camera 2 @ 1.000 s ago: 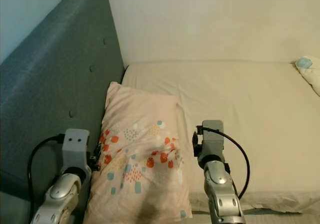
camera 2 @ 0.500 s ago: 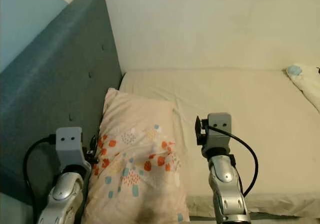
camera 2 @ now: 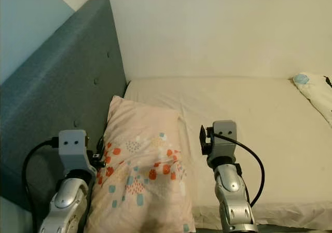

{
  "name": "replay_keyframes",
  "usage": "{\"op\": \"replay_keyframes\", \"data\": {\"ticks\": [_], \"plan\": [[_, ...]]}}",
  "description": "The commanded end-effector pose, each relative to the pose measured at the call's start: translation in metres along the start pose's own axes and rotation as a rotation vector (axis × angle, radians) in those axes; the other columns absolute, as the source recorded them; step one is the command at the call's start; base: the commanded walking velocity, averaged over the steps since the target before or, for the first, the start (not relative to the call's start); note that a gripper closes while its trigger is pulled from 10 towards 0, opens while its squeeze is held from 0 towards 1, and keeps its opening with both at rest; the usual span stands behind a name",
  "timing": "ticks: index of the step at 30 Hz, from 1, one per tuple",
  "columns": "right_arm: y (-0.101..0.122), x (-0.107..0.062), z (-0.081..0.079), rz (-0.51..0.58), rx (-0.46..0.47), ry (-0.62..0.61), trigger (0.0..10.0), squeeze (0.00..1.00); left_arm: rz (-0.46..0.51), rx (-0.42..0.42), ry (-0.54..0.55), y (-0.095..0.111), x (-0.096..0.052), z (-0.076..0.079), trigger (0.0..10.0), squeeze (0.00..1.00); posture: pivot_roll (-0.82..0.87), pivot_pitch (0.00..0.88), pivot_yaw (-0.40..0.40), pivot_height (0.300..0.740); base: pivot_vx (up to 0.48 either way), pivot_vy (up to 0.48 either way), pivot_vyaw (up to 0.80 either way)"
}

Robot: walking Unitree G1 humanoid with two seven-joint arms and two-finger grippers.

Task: Clean up the room

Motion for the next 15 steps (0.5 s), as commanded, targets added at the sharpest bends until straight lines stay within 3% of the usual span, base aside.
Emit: {"op": "replay_keyframes", "data": {"ticks": [1, 15], "plan": [[-0.0043, -0.0018, -0.0025, -0.02, 0.021, 0.008, 10.0, 0.0, -0.018, 0.02, -0.014, -0.0057, -0.0028, -0.0009, 10.0, 0.0, -0.08, 0.087, -0.011, 0.74, 0.0, -0.352, 0.0], [-0.0129, -0.0097, -0.0013, -0.067, 0.019, 0.001, 10.0, 0.0, -0.032, 0.024, -0.059, -0.0084, -0.0058, 0.0055, 10.0, 0.0, -0.1, 0.094, -0.008, 0.74, 0.0, -0.476, 0.0]]}}
Point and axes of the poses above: a point about 5 cm out from each wrist's last joint towards the gripper, its own x axis pointing out of the wrist towards the gripper, its own y axis along the axis of the wrist's last joint, z = x × y, the point moved 2 cm from there along x, pointing out of the wrist towards the gripper, and after that the axes turned 6 degrees about -x, right-handed, at the moved point
